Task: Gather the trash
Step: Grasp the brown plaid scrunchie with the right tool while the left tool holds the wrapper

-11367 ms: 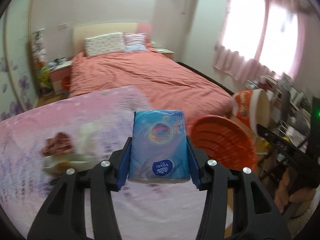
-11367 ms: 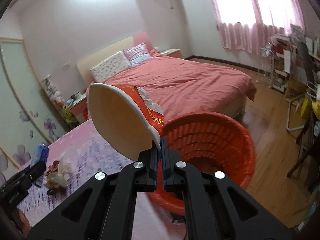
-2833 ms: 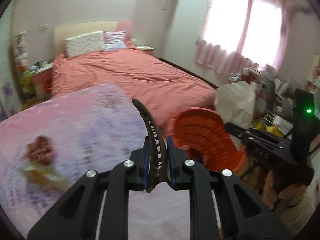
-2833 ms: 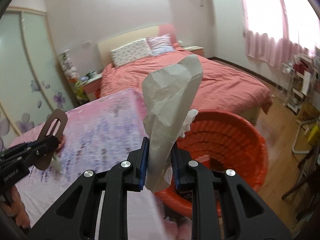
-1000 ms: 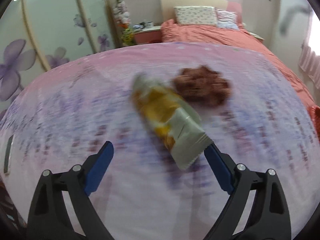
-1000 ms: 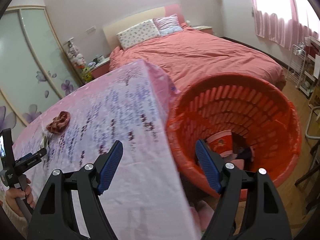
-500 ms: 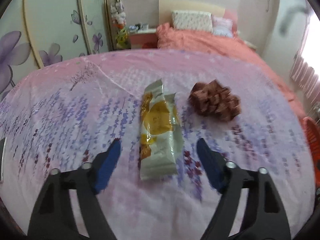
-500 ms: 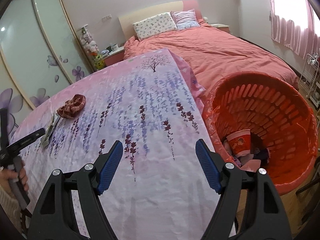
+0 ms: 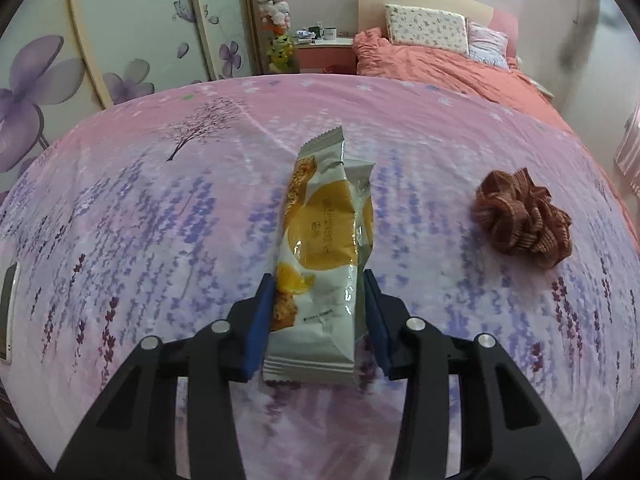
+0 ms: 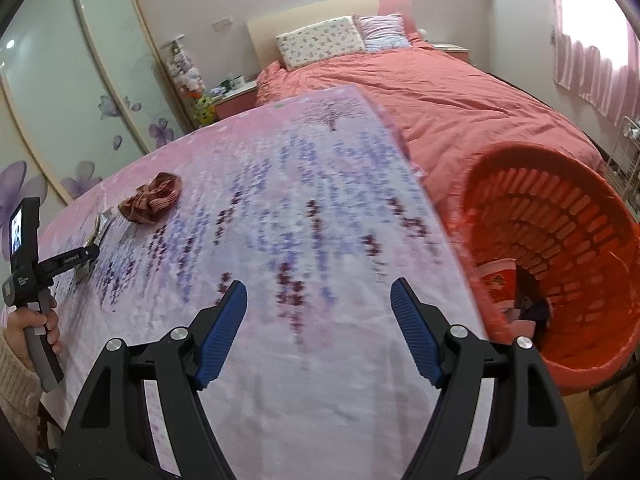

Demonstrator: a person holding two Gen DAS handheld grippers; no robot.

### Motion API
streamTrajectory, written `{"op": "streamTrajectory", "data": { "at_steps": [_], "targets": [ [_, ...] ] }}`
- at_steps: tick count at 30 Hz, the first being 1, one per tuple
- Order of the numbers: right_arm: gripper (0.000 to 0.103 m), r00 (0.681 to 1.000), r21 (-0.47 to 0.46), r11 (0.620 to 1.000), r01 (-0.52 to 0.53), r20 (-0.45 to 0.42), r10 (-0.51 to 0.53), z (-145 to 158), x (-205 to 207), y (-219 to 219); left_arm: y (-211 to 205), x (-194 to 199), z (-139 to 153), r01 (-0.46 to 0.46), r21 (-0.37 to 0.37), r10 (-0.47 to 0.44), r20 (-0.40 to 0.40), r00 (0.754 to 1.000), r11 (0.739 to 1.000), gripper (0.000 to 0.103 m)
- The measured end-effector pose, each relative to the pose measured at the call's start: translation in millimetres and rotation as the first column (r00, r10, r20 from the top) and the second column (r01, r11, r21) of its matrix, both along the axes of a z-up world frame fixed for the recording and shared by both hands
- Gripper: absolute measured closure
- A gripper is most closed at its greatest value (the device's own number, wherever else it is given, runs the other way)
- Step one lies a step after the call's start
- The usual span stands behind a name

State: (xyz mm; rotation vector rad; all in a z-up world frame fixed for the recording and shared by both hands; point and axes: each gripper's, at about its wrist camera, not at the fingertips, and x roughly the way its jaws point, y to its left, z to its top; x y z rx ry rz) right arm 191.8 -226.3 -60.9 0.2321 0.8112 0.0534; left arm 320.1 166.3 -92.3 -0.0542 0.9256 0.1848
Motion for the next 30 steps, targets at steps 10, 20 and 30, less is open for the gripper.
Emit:
{"op": "streamTrajectory", "data": {
  "at_steps": [10,20,30],
  "targets": [
    [0.045,0.988,0.033,0.988,-0.152,0.002,0.152,3,57,94,7,-4,-2,0.018,-0.007,-0.018,0.021,1.0,1.0,0.06],
    [0.059,0.989,0.059,0.989,-0.132,-0.054,0.135,-3,146,168,14,-5,-3,0.018,-0.021,-0.017,0.022,1.0,1.0,0.06],
    [0.096,0.992,-0.045,0.991,-0.123,-0.022,0.122,-2,106,146,15,-4,-3,0.017,-0.019,-0.016,0.022,1.0,1.0,0.059]
  ]
}}
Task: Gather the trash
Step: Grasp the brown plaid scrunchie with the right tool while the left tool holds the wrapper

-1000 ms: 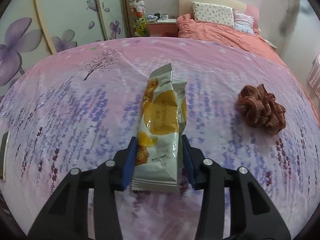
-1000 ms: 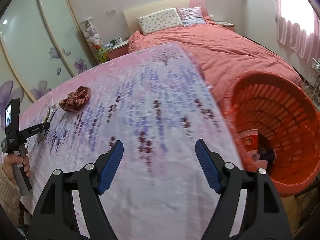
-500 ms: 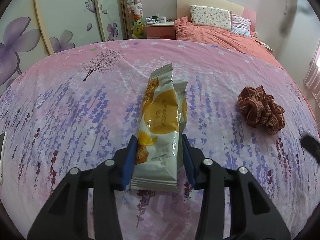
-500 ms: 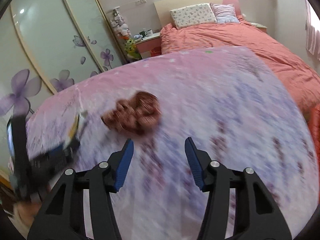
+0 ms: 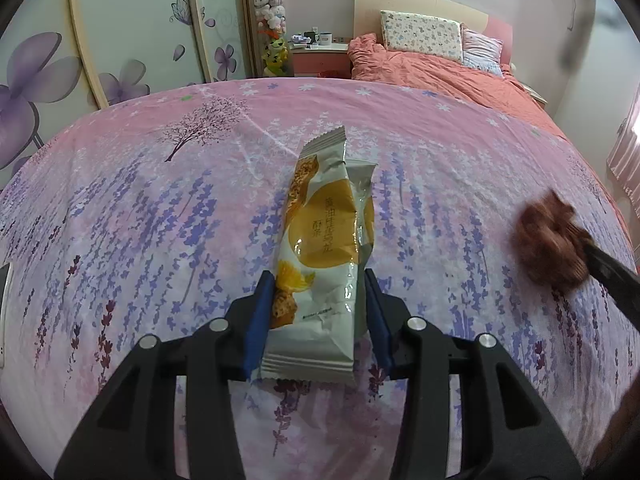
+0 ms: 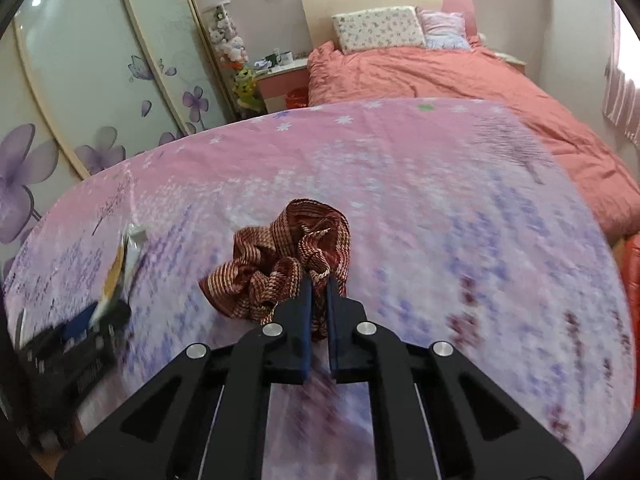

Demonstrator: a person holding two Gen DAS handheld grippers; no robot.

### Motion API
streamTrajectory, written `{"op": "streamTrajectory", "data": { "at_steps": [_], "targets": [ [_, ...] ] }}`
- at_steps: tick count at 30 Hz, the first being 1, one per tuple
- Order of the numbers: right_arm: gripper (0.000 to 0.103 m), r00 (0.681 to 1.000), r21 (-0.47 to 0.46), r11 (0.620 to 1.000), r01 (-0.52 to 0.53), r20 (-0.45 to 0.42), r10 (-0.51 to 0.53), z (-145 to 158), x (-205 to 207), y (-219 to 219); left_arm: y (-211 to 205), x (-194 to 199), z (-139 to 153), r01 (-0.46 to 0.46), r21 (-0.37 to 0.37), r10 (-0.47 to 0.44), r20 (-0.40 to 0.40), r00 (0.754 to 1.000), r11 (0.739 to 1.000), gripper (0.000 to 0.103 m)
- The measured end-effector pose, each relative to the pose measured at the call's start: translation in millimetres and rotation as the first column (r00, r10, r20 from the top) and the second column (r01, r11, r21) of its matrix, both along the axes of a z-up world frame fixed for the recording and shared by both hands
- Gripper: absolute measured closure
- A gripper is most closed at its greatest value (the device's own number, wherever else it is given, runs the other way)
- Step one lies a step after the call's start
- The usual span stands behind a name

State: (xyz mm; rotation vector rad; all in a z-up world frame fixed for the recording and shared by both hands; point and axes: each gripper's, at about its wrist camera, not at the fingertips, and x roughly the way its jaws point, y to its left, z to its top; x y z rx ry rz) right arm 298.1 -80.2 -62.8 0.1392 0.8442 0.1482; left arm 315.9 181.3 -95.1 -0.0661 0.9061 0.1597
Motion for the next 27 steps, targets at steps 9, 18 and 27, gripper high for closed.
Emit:
{"op": "streamTrajectory", "data": {
  "at_steps": [9,18,27],
  "targets": [
    [0.087,0.998,-0.054,0.996,0.068,0.014,-0.067,10,-68,-80,-1,0,0,0.0,0.001,0.0,0.0,1.0,1.0,0.059],
    [0.024,0.996,0.039,0.995,0.091,-0.007,-0.09,3,-55,-77,-2,0,0,0.0,0.001,0.0,0.0,1.0,1.0,0.059],
    [0.07,0.996,-0.154,0.984,0.092,0.026,-0.089,-9,-44,-53,0,0,0,-0.001,-0.005,0.001,0.001,1.0,1.0,0.059]
  ]
}}
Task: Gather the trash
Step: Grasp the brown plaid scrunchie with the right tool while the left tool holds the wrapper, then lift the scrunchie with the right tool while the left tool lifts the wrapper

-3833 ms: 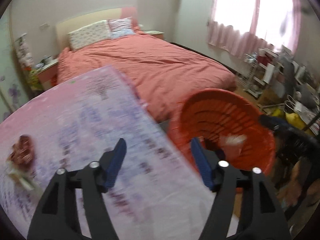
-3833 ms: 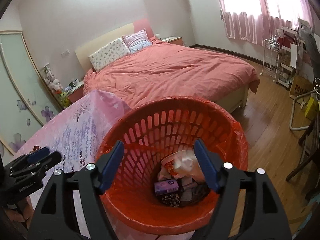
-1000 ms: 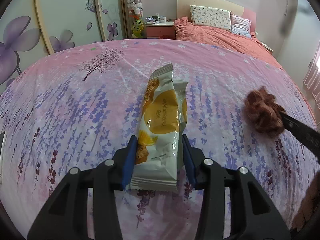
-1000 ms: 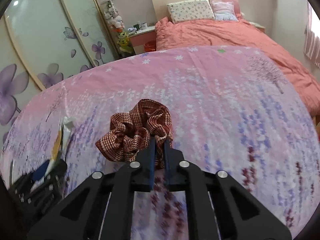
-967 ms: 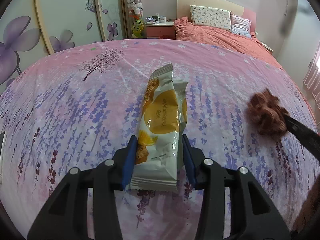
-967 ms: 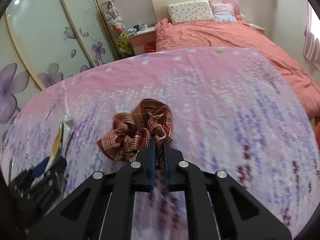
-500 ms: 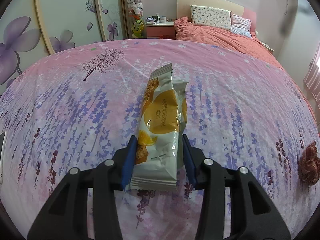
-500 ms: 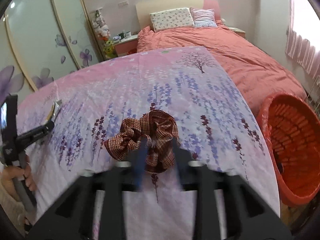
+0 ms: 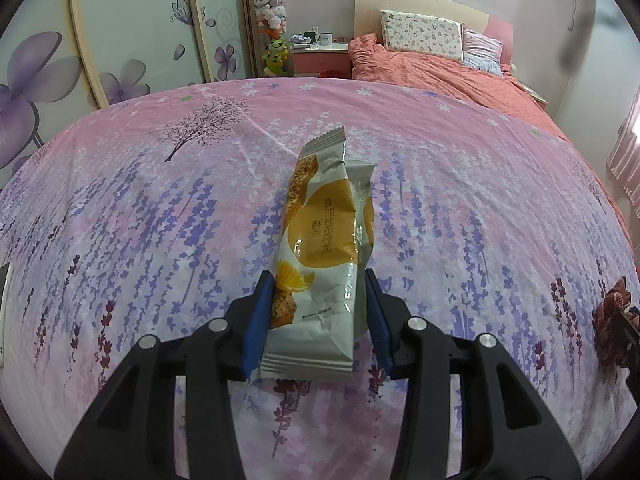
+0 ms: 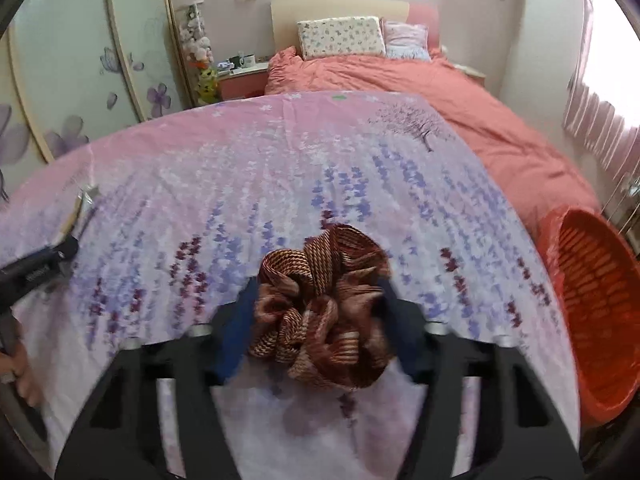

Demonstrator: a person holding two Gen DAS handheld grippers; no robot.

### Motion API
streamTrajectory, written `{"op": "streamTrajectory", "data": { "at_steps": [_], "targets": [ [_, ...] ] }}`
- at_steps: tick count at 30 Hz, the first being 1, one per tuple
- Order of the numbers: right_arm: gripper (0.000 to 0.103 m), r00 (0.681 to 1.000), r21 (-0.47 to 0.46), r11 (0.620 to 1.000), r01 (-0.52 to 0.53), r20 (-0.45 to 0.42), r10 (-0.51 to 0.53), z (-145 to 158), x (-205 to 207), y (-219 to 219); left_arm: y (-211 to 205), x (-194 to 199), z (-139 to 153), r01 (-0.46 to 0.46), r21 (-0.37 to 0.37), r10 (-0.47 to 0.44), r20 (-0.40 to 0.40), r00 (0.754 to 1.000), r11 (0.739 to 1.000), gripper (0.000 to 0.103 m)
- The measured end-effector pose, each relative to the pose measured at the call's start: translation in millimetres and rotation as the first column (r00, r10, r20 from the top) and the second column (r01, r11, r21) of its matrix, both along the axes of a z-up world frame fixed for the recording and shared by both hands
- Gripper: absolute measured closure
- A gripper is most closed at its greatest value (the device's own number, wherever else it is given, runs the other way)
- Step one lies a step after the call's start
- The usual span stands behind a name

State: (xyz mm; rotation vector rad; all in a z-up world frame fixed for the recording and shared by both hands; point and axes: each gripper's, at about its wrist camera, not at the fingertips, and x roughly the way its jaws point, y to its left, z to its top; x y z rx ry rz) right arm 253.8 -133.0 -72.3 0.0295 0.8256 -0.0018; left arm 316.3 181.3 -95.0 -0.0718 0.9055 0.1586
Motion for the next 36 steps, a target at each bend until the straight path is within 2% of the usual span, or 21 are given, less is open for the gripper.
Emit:
{"op": "streamTrajectory", "data": {
  "at_steps": [1,2,4,7,10,12,15,18,20,23,26,28,29,30,33,36],
  "targets": [
    [0.076,1.0,-0.01,1.0,0.006,0.005,-0.006,1,0,-2,1,0,0,0.001,-0.004,-0.001,0.001,1.0,1.0,0.058],
    [0.09,1.0,-0.029,0.999,0.025,0.013,-0.025,2,-1,-5,2,0,0,0.003,-0.01,-0.003,0.002,1.0,1.0,0.057],
    [0.091,0.999,-0.049,0.998,0.046,0.013,-0.046,1,-1,-12,4,-2,1,0.016,-0.03,-0.016,0.008,1.0,0.999,0.055],
    [0.09,0.999,0.028,0.999,0.045,-0.008,-0.045,-2,0,-25,9,-7,1,0.053,-0.06,-0.052,0.02,0.998,0.997,0.053],
    [0.076,0.999,0.092,0.995,0.032,-0.009,-0.031,-3,2,-33,14,-14,1,0.081,-0.074,-0.079,0.025,0.997,0.994,0.053],
    [0.04,1.0,0.13,0.991,0.027,0.01,-0.028,0,-2,-40,15,-18,1,0.097,-0.063,-0.096,0.023,0.995,0.993,0.053],
    [0.028,1.0,0.198,0.98,0.009,0.017,-0.013,4,-8,-46,16,-21,-1,0.111,-0.048,-0.11,0.02,0.994,0.993,0.052],
    [0.016,1.0,0.191,0.982,-0.01,0.005,0.009,3,-8,-40,15,-22,-1,0.112,-0.051,-0.111,0.022,0.994,0.992,0.051],
    [0.015,1.0,0.175,0.984,-0.018,-0.005,0.019,-1,-6,-32,15,-22,0,0.109,-0.062,-0.108,0.023,0.994,0.992,0.049],
    [0.011,0.999,0.201,0.979,-0.027,-0.037,0.035,-5,-2,-23,10,-25,0,0.111,-0.058,-0.109,0.033,0.993,0.992,0.047],
    [0.011,0.998,0.128,0.991,-0.024,-0.052,0.031,-7,1,-11,6,-25,3,0.113,-0.045,-0.111,0.041,0.993,0.993,0.046],
    [0.016,0.998,0.093,0.996,-0.018,-0.066,0.024,-9,3,-7,5,-23,4,0.114,-0.039,-0.113,0.041,0.993,0.993,0.046],
    [0.024,0.998,0.073,0.997,-0.011,-0.065,0.015,-9,3,-5,5,-22,4,0.116,-0.035,-0.114,0.039,0.993,0.993,0.046],
    [0.028,0.998,0.061,0.998,-0.008,-0.065,0.012,-9,3,-4,5,-20,4,0.115,-0.032,-0.114,0.035,0.993,0.993,0.046],
    [0.034,0.998,0.038,0.999,-0.023,-0.064,0.026,-9,2,1,6,-12,2,0.096,-0.036,-0.096,0.009,0.995,0.995,0.047],
    [0.034,0.997,0.033,0.999,-0.026,-0.065,0.029,-10,1,2,7,-9,3,0.091,-0.042,-0.09,0.016,0.996,0.995,0.055]
  ]
}}
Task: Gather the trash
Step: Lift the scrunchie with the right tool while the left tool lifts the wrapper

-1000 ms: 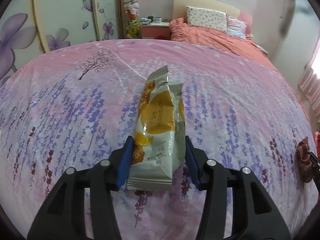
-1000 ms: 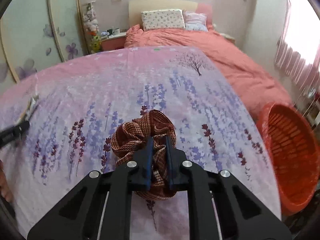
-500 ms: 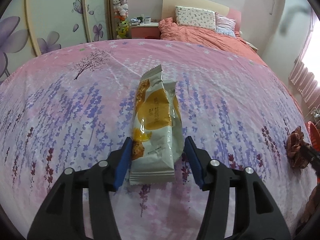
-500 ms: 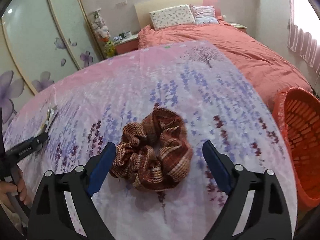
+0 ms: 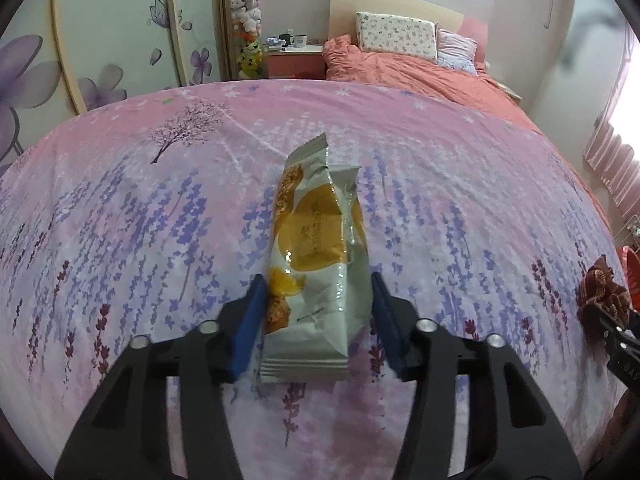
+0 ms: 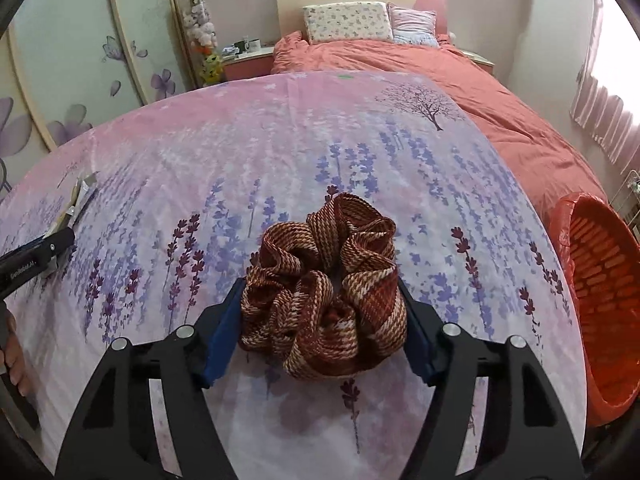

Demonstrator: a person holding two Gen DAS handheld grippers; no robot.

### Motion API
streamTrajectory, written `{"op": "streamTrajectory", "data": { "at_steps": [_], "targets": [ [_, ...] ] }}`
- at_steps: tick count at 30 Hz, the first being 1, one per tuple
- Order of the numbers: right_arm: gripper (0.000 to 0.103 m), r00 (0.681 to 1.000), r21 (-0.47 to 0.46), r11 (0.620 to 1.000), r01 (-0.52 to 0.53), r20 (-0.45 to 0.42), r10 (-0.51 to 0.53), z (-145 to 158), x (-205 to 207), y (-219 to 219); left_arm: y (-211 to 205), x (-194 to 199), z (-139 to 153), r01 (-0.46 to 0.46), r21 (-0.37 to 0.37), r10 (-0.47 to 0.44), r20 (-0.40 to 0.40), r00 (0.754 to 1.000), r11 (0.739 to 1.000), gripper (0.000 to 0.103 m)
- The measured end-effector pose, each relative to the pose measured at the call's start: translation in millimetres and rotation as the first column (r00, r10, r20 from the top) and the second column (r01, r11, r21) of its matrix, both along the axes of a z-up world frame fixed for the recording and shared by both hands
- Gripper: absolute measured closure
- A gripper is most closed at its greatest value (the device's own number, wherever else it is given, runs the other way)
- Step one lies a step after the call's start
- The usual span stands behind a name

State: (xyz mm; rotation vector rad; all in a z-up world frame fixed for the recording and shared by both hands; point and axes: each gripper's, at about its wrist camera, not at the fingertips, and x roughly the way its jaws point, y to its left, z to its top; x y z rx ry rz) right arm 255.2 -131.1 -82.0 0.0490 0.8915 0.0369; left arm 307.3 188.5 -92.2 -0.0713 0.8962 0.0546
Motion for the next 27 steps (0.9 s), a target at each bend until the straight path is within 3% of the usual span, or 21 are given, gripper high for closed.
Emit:
{"op": "streamTrajectory", "data": {
  "at_steps": [2,3,4,6,8,14,27],
  "targets": [
    [0.037,1.0,0.002,1.0,0.001,0.001,-0.001,0,0,0,-1,2,0,0.001,0.014,-0.001,0.0,1.0,1.0,0.061],
    [0.049,1.0,0.006,1.0,-0.001,0.005,0.001,1,0,0,-2,2,1,0.006,0.018,-0.006,0.003,1.0,1.0,0.062],
    [0.054,1.0,0.012,1.0,-0.005,0.01,0.005,2,-2,0,-2,3,1,0.009,0.021,-0.009,0.008,1.0,1.0,0.07],
    [0.072,1.0,0.041,0.999,-0.023,0.007,0.023,3,-5,0,-4,4,4,0.017,0.02,-0.018,0.019,1.0,1.0,0.071],
    [0.077,0.999,0.056,0.998,-0.035,0.001,0.035,4,-8,1,-6,1,8,0.027,0.016,-0.028,0.034,0.999,0.999,0.072],
    [0.079,0.999,0.084,0.996,-0.026,0.026,0.024,16,-21,-8,-15,-12,25,0.049,0.028,-0.051,0.075,0.996,0.998,0.072],
    [0.079,0.974,0.113,0.993,0.032,0.221,-0.056,89,-66,-56,-77,-49,96,0.134,0.035,-0.138,0.189,0.972,0.99,0.072]
  ]
}}
